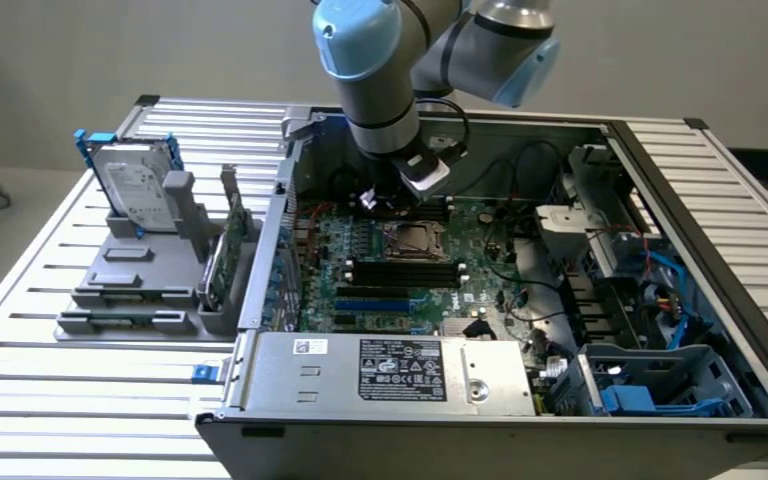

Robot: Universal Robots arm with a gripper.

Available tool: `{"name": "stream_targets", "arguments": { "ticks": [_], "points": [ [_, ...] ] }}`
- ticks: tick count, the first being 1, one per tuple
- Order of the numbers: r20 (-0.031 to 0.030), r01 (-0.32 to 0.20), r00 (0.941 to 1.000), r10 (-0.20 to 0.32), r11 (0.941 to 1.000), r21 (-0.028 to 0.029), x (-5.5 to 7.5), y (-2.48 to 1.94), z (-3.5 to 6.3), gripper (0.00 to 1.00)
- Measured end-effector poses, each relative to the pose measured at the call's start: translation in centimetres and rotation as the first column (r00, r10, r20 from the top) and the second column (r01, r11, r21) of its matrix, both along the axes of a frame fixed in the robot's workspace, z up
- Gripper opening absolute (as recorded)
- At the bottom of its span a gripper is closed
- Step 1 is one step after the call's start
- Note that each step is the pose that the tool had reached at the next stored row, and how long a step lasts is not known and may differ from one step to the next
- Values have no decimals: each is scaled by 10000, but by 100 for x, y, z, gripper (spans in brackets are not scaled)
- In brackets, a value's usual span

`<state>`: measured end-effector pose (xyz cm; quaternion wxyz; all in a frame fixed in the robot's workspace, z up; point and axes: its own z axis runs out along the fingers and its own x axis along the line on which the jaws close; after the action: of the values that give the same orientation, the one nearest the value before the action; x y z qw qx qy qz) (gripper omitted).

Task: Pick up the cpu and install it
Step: 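Install the second cpu locking lever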

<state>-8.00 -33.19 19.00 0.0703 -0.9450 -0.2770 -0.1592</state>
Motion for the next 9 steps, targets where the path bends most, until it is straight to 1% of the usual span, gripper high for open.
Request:
{"name": "stream_targets", "arguments": {
  "ticks": [9],
  "points": [
    [-8, 0, 10000, 0, 10000, -1, 9, -6, 0, 11]
  ]
}}
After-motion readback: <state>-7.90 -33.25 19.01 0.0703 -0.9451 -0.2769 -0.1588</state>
